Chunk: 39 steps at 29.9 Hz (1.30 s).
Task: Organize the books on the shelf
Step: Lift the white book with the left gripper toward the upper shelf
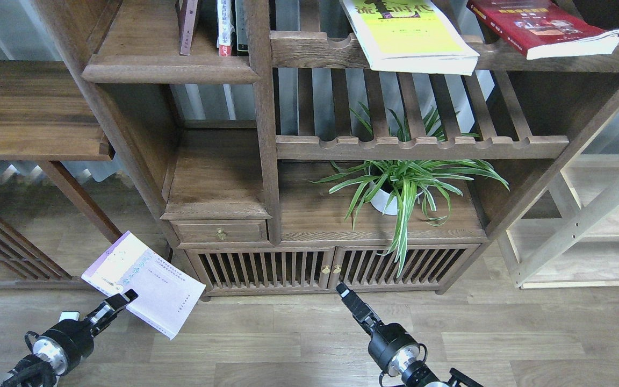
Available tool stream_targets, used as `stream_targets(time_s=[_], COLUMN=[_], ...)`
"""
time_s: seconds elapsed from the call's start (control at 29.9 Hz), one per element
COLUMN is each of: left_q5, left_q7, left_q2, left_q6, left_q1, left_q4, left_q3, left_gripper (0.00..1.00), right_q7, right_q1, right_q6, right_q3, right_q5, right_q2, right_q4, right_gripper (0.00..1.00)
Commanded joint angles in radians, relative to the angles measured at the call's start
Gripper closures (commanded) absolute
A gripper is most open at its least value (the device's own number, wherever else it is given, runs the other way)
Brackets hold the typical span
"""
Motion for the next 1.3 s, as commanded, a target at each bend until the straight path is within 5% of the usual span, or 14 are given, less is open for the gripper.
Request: stream_targets(time_s=[0.0, 0.23, 0.4, 1.1, 1.27], left_q5=[-0.002, 0.007, 0.007, -0.002, 0.006], left_q7=[0.000, 0.014, 0.061, 0.071, 0.132], left_q2=[0.003, 0.035, 0.072, 0.236, 0.286], left_q6=[0.000, 0.000, 0.000, 0.000, 0.000], left_q1=[0.000, -0.014, -0.014, -0.037, -0.037], left_q4=[-0.001, -0.024, -0.047, -0.274, -0.302], left_q3=[0.000, -0.032, -0.081, -0.149, -0.161], left_gripper=[0.99, 0.99, 0.98, 0.98, 0.98], right_q7=[-0.001, -0.001, -0.001, -0.001, -0.001], right_q1=[0.000, 0.000, 0.000, 0.003, 0.005], right_q6=[-0.001, 0.001, 0.001, -0.001, -0.001], right_q3=[0.000, 0.000, 0.002, 0.002, 0.002], right_q5=[0.000, 0.000, 0.000, -0.026, -0.028], right_q2=[0.000, 0.000, 0.000, 0.000, 0.000], right_q4=[-0.003, -0.006, -0.025, -0.059, -0.059], right_gripper=[0.05, 0.05, 0.05, 0.05, 0.05])
